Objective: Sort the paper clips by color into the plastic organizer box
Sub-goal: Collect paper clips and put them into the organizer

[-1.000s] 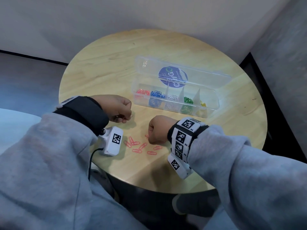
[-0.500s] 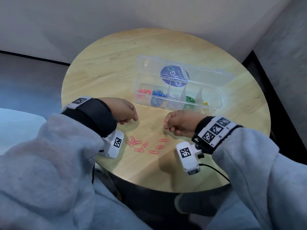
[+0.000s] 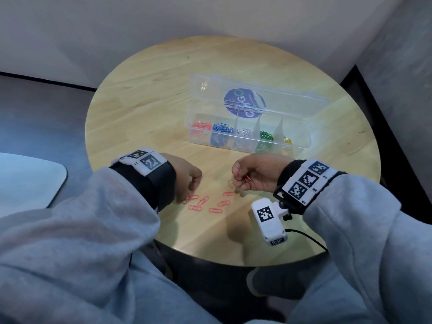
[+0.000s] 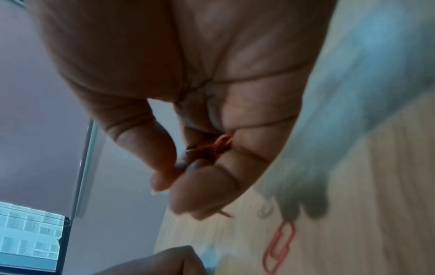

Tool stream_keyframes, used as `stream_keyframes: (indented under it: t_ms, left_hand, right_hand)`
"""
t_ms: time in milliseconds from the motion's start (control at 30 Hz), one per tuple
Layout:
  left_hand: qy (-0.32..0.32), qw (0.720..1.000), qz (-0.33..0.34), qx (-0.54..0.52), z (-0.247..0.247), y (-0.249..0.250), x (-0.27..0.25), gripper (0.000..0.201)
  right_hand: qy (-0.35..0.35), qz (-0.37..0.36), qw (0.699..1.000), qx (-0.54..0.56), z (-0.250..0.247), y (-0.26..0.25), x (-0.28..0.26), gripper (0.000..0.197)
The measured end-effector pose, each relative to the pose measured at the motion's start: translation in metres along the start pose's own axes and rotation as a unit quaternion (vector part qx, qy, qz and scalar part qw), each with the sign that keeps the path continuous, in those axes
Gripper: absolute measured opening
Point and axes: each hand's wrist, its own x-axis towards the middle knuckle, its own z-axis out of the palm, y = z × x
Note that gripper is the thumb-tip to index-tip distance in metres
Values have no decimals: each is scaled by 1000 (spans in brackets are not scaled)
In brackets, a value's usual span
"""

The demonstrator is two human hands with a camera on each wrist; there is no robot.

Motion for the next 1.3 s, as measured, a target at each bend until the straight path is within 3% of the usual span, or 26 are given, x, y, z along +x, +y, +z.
stream_keyframes:
  t_ms: [133, 200, 233, 300, 400, 567, 700, 833, 967, 1067, 1167, 1233, 1300]
  left_hand:
    - [16, 1000, 18, 10, 3, -1, 1, 29]
    - [25, 999, 28, 3, 3, -2, 1, 24]
    - [28, 999, 31, 4, 2, -2, 1, 21]
    - [28, 999, 34, 8, 1, -2, 2, 18]
    - [30, 999, 35, 6, 1, -2, 4, 15]
    - [12, 999, 34, -20, 1, -3, 7, 11]
    - [12, 999, 29, -16, 3, -2, 10, 16]
    - [16, 1000, 23, -5, 2, 0, 11, 19]
    - [20, 999, 25, -9, 2, 0, 7, 12]
    - [41, 996, 35, -69, -2, -3, -2, 4]
    - [78, 978, 69, -179, -14, -14, -9, 10]
    - [81, 955, 91, -270, -21, -20, -14, 19]
    - [82, 914, 113, -381, -26, -24, -17, 24]
  right_hand:
    - [29, -20, 999, -38, 3, -3, -3, 31]
    - [65, -35, 989, -129, 2, -3, -3, 27]
    - [86, -46, 971, -217, 2, -4, -4, 23]
    - [107, -62, 906, -404, 5, -6, -8, 10]
    - [99, -86, 832, -539, 15, -7, -10, 14]
    - [67, -99, 783, -610, 33, -6, 0, 27]
    - [63, -115, 754, -644, 48, -4, 11, 22]
    - [65, -96, 755, -645, 54, -4, 14, 8]
    - [73, -66, 779, -619, 44, -3, 12, 10]
    - [88, -59, 832, -544, 30, -8, 5, 15]
    - [80, -59, 910, -402, 13, -10, 0, 21]
    - [65, -58, 963, -256, 4, -6, -1, 26]
    - [55, -60, 989, -122, -2, -3, -1, 26]
